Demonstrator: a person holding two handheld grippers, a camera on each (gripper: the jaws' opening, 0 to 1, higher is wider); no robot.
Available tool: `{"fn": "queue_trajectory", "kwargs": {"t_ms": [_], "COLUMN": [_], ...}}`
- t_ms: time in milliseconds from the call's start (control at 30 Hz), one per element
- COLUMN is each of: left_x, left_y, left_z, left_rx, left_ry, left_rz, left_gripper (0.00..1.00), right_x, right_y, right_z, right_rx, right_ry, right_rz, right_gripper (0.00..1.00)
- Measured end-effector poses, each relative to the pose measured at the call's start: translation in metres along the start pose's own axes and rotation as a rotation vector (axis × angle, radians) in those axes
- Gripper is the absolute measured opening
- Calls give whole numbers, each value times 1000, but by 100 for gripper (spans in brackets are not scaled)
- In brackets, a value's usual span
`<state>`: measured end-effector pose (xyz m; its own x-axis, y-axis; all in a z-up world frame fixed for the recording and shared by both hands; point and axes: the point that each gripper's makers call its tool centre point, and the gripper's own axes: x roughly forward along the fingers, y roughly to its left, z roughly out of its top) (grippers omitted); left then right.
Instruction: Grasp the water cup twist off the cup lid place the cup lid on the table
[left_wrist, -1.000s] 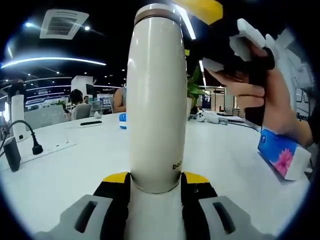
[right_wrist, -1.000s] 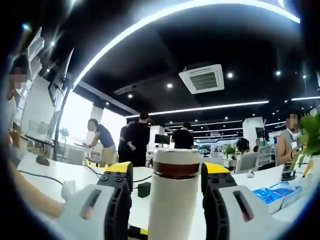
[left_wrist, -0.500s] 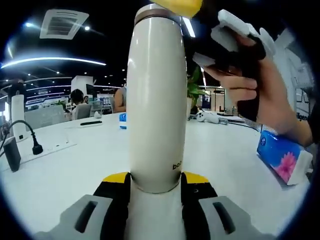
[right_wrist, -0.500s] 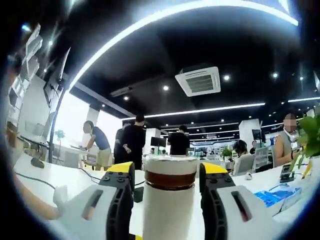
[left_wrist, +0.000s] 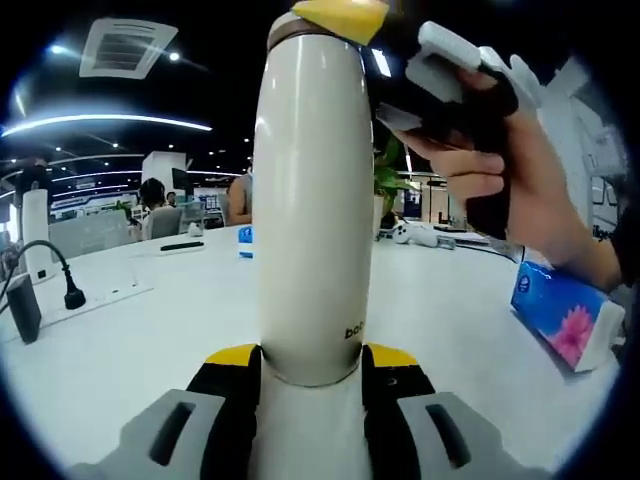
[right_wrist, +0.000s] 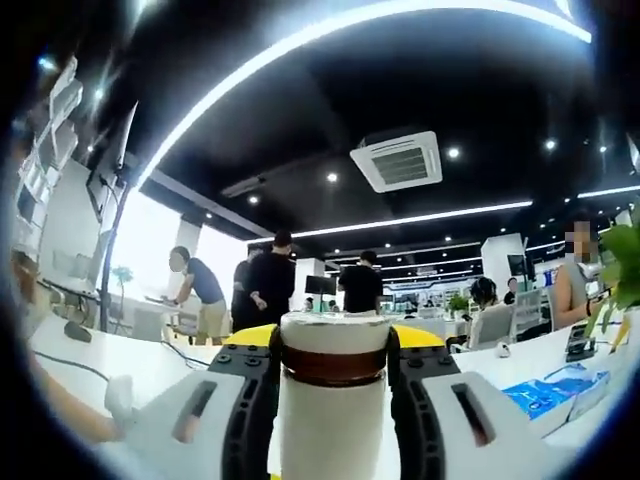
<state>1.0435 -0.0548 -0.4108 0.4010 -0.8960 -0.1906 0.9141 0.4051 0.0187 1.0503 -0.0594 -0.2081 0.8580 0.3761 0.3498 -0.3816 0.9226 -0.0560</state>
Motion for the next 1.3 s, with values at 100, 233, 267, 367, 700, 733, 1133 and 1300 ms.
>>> {"fn": "queue_trajectory", "kwargs": {"t_ms": [100, 233, 267, 367, 700, 733, 1133, 1300], "left_x": [0, 0, 0, -1, -1, -1, 0, 0], "left_y": [0, 0, 0, 1, 1, 1, 2, 2], "left_z": [0, 0, 0, 0, 0, 0, 0, 0], "left_rx": [0, 0, 0, 0, 0, 0, -1, -2], "left_ry": [0, 0, 0, 0, 0, 0, 0, 0], "left_rz": [0, 0, 0, 0, -1, -1, -2, -2], "left_gripper": [42, 42, 42, 42, 42, 42, 42, 42], "right_x": [0, 0, 0, 0, 0, 0, 1, 4], "right_y": [0, 1, 0, 1, 6, 7, 12, 10], "right_z": [0, 0, 0, 0, 1, 1, 0, -2], "right_rx": [5, 11, 13, 19, 56, 64, 136, 190], "right_ry": [1, -2, -3, -6, -26, -28, -51, -60], "right_rz": [8, 28, 34, 52, 169, 183, 329, 374], "right_gripper": [45, 45, 45, 45, 45, 45, 45, 45]}}
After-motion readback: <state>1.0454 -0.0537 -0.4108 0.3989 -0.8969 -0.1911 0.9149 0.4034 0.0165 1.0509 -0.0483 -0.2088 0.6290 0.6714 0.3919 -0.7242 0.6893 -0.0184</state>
